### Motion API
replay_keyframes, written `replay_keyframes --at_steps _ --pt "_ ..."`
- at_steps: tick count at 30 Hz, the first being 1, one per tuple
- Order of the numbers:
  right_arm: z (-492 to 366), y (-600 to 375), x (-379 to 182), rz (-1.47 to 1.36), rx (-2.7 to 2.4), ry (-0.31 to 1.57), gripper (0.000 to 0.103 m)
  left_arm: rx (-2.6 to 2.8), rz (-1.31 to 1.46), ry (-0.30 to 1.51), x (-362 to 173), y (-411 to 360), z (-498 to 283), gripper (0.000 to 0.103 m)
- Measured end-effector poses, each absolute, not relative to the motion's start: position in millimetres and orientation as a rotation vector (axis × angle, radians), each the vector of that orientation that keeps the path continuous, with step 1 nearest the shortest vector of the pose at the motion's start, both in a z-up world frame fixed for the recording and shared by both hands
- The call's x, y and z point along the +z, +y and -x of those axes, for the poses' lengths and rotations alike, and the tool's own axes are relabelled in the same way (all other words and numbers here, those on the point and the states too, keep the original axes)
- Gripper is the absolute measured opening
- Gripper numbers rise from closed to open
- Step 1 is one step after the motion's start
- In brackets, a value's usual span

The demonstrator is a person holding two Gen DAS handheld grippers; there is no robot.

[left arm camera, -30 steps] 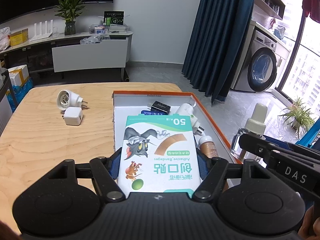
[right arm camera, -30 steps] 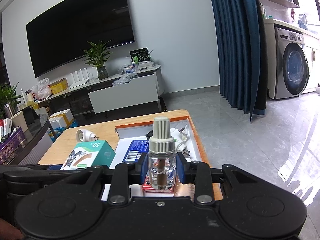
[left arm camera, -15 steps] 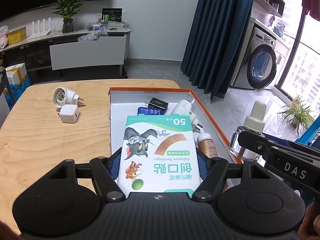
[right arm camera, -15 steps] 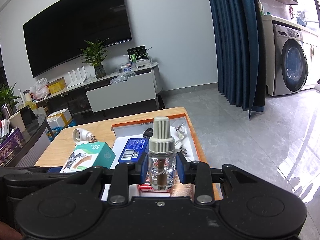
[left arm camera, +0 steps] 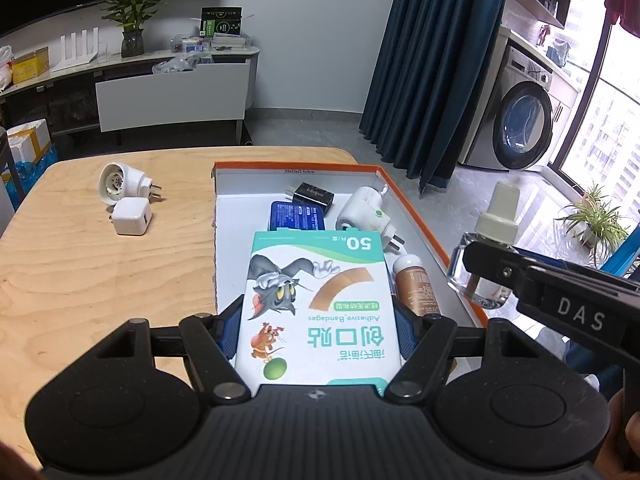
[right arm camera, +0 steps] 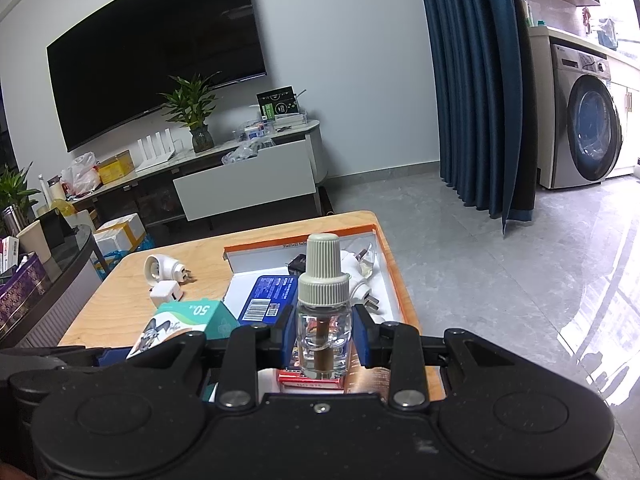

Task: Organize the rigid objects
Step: 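Lower the bandage box into the box with the left tool while the right releases the bottle inside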

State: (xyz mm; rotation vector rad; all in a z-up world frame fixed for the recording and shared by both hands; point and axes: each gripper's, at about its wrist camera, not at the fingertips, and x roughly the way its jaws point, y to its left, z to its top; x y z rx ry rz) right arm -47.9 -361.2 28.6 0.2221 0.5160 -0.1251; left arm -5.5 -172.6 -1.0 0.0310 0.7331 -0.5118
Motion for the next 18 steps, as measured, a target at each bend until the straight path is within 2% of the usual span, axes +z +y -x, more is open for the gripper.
replay_keyframes --at_steps 18 --pt "36 -363 22 -0.247 -0.101 0.534 0.037 -0.527 -0.040 0.756 -6 -178 7 0.071"
